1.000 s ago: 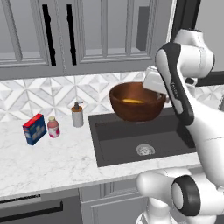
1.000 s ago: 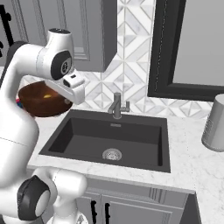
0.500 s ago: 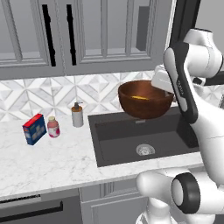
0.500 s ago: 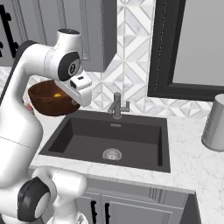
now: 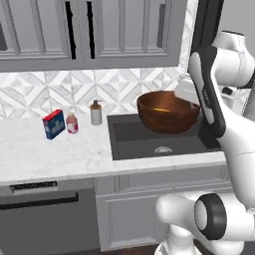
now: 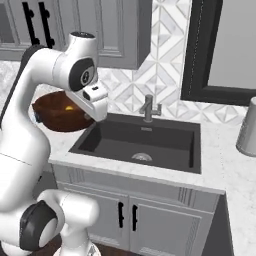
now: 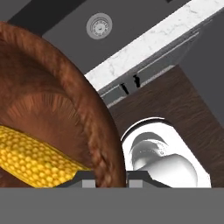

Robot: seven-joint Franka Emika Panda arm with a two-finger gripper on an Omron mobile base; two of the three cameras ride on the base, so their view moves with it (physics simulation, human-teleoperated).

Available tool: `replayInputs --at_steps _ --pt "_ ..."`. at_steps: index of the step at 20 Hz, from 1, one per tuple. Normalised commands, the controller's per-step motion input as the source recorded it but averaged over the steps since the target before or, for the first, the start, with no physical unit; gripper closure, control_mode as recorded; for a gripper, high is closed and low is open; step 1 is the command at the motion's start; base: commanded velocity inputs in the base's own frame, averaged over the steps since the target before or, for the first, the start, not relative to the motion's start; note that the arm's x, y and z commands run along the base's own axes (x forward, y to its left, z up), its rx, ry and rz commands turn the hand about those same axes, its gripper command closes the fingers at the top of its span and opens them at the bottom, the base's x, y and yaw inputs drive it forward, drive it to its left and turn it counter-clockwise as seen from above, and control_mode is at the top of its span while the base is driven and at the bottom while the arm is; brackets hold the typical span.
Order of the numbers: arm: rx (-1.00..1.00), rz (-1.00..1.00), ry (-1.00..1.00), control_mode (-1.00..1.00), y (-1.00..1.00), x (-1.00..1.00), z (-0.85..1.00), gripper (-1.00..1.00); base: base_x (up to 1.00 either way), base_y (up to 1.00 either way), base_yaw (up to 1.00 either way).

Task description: Pick the corn from the sink and place it in the bowl. Then pick the bowl and place it in the microwave. Then close the microwave door and press the start button.

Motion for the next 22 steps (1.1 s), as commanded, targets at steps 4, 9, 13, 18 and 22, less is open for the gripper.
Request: replayInputs --at_steps 4,9,13,18,22 --pt "0.0 0.0 0.0 1.0 0.0 0.0 0.0 1.0 -0.23 0.03 0.81" --pt "0.0 0.0 0.0 1.0 0.0 0.0 0.0 1.0 -0.06 0.22 0.82" --pt "0.0 0.0 0.0 1.0 0.0 0.0 0.0 1.0 0.0 0.37 0.87" --pt "0.0 0.0 0.0 1.0 0.0 0.0 0.0 1.0 0.0 0.41 0.91" --pt "0.0 0.0 0.0 1.0 0.0 0.0 0.0 1.0 0.0 0.36 0.93"
